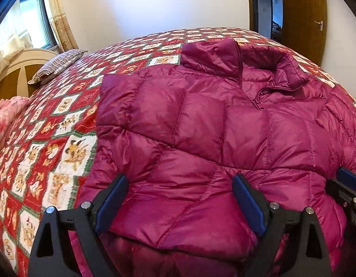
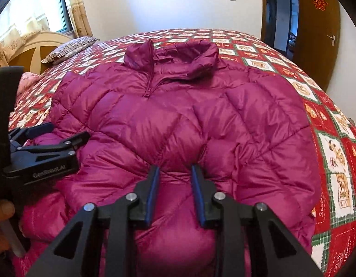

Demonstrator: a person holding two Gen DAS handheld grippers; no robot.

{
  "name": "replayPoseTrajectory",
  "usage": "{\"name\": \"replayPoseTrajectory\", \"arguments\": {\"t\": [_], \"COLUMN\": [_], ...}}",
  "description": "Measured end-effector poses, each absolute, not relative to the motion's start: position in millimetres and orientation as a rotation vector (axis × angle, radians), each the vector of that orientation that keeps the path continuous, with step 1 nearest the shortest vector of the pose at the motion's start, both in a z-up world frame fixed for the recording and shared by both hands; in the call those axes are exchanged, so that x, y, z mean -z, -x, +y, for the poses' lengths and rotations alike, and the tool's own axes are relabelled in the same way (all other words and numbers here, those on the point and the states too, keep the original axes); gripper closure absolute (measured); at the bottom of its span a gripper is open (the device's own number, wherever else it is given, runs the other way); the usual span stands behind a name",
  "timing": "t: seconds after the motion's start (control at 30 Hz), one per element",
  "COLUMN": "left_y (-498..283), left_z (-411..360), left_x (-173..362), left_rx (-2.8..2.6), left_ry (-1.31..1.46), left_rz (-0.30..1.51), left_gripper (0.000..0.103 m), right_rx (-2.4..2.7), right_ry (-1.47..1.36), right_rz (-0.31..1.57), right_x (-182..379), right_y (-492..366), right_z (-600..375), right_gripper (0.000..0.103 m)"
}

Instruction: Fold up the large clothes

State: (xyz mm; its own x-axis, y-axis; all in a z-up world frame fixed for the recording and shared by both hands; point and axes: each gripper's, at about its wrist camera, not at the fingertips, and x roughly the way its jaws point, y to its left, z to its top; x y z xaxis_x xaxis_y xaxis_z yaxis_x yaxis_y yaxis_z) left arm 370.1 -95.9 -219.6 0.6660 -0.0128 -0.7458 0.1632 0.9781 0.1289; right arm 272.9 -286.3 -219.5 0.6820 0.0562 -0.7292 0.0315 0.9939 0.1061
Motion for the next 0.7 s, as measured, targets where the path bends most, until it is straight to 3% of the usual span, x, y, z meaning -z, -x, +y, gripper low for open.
{"name": "replayPoseTrajectory", "arguments": {"t": [0.23,0.37,0.53,0.7], "left_y": [-339,-381,-459,-487], "left_z": [-69,-47,-37,-47], "left_x": [159,131,152,201], "left_rx": [0.101,0.068,-0.023,-0.048], "left_ry": [-0.201,-0.139,-0.130,-0.168], "left_rz": [0.738,0.711,0.772,0.880], "left_gripper": [0.011,0.011,0.011,0.011], "right_rx": [-0.026,-0.021,0.099,0.183], "right_ry": [-0.081,-0.127,-0.162,-0.163], "right_rz": [0.811,0.688,0.634,0.695], "right_x": [204,161,137,162], "right_y": [-268,-260,-284,-319], "right_z": [-281,-296,-338,-377], "right_gripper": [0.072,0.072,0.072,0.072]}}
